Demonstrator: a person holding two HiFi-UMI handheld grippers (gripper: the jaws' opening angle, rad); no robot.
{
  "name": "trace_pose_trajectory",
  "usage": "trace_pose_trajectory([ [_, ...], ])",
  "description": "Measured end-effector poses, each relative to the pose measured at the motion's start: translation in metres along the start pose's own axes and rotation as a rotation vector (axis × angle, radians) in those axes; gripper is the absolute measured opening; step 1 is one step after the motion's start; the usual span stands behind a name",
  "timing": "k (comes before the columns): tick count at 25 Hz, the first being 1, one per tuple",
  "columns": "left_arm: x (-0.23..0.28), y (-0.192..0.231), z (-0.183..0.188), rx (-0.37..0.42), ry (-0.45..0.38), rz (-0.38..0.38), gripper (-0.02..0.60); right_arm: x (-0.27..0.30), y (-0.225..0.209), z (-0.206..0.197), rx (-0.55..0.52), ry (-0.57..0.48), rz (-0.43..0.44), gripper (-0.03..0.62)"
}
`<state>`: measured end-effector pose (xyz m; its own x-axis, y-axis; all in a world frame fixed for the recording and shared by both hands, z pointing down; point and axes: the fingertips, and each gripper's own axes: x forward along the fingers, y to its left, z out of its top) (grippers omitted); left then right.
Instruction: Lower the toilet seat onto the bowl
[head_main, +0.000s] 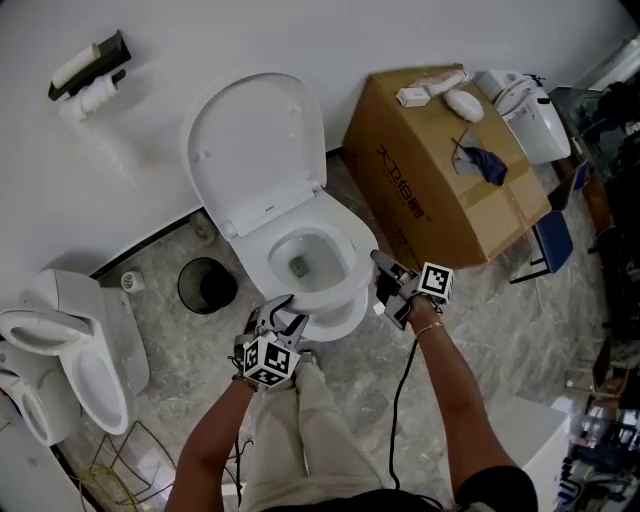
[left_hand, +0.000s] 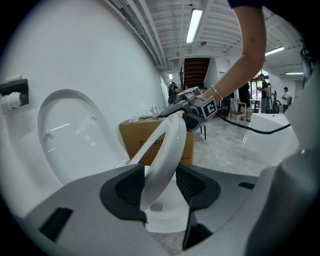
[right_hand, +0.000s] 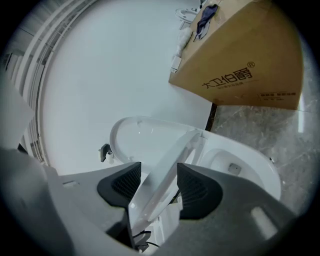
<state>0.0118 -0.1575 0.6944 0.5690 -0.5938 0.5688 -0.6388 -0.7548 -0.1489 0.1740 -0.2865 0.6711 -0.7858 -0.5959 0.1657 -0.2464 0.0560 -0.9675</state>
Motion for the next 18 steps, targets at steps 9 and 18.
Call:
trace_pose_trajectory([
  [9, 0.005, -0.027, -0.016, -0.115, -0.047, -0.072, 0.230, -0.005, -0.035, -0.015, 0.044, -0.004, -0.034, 0.184],
  [18, 0.015, -0.056, -0.037, -0.287, -0.040, -0.177, 0.258, -0.024, -0.065, -0.035, 0.062, -0.039, -0.004, 0.173],
])
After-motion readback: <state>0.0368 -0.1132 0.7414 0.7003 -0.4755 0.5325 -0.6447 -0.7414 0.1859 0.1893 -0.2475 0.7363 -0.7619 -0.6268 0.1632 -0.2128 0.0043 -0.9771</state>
